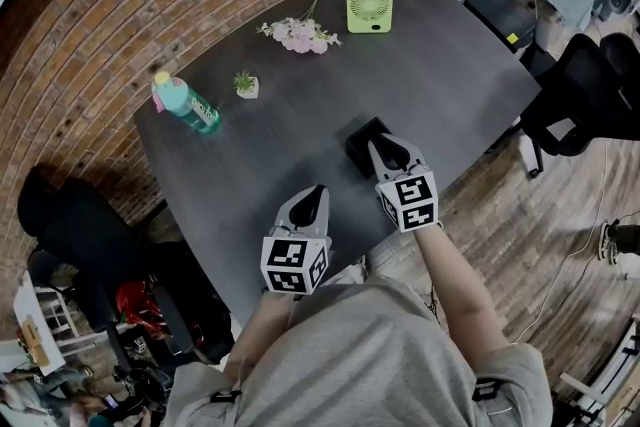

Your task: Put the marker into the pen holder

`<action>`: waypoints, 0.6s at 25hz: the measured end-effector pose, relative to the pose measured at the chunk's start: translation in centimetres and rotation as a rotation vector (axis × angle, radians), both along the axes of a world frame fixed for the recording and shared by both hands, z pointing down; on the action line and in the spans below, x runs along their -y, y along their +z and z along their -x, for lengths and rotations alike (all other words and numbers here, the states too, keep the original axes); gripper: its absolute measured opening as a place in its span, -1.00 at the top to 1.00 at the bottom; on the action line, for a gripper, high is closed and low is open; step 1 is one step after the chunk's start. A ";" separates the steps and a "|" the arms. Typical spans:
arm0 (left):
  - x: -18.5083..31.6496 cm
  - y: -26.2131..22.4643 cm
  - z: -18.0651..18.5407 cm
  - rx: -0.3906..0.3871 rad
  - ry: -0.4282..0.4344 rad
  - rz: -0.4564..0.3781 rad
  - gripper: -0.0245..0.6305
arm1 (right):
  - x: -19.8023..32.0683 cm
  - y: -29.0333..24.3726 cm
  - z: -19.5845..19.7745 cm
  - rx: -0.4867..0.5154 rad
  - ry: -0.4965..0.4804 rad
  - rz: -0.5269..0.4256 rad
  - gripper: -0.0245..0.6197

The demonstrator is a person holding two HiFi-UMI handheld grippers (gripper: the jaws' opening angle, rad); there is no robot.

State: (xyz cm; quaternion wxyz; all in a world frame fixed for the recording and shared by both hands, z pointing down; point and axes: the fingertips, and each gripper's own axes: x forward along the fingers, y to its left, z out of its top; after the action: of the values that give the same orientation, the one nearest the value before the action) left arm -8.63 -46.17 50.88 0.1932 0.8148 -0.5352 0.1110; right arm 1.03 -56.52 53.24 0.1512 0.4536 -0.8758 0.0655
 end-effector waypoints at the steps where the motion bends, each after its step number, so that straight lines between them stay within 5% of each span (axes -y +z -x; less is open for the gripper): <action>1: -0.1 0.0 0.1 0.000 -0.002 -0.001 0.86 | -0.1 0.0 0.1 -0.001 -0.002 0.000 0.74; 15: -1.3 -0.5 -0.3 -0.003 0.001 -0.014 0.86 | -2.4 0.2 0.4 -0.024 -0.024 0.001 0.72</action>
State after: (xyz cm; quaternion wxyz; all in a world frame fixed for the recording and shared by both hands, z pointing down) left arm -8.34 -44.83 50.34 0.1880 0.8166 -0.5354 0.1061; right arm 0.66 -54.17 53.41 0.1629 0.4439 -0.8792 0.0587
